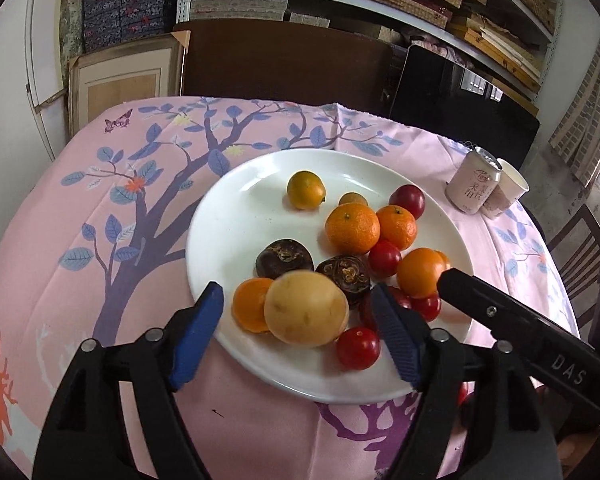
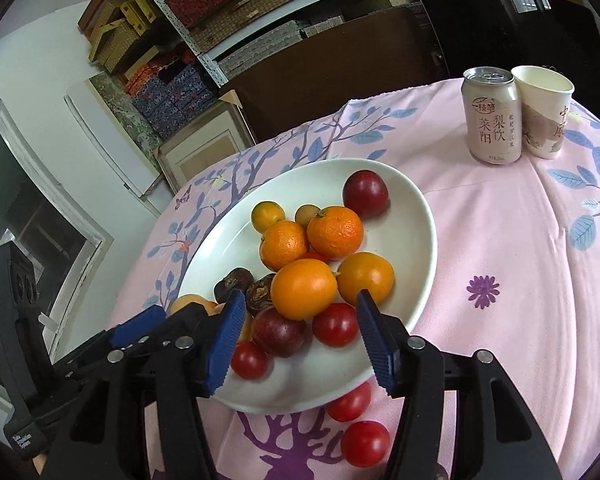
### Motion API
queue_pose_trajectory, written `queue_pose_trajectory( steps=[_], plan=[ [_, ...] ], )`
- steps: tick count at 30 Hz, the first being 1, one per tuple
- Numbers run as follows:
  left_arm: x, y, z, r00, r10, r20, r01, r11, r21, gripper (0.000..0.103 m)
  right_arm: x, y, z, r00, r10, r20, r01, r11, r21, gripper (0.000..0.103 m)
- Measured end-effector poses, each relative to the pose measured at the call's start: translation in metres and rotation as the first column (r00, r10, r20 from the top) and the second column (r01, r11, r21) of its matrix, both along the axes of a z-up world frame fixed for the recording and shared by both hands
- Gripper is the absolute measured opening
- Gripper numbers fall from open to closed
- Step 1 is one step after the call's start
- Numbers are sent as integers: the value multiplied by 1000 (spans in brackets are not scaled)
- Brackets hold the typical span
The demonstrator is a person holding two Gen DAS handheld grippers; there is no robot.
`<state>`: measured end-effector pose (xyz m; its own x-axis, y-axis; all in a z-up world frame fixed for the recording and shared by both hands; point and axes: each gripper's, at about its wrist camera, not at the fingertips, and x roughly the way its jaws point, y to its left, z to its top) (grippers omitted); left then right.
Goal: Organize fruits
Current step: 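Carry the yellow fruit and orange onto the plate and open both grippers, then grasp a dark brown fruit with the right gripper while the left gripper grasps another dark brown fruit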
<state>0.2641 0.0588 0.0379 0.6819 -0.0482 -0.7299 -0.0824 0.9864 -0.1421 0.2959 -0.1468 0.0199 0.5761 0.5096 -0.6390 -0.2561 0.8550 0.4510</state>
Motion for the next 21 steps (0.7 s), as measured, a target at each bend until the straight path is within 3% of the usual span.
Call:
queue_pose_trajectory(
  steps=[8, 16, 21],
  plan=[
    [-38, -10, 12, 999, -33, 40, 32, 999, 42, 83, -32, -42, 4, 1000, -14, 19, 15, 998, -54, 60],
    [-78, -22, -3, 998, -62, 11, 61, 997, 46, 85, -83, -55, -6, 997, 54, 64, -35, 963, -267, 62],
    [-94, -33, -15, 995, -92, -22, 94, 994, 60, 85, -94, -43, -23, 995, 97, 35, -78, 930, -359, 62]
  ],
)
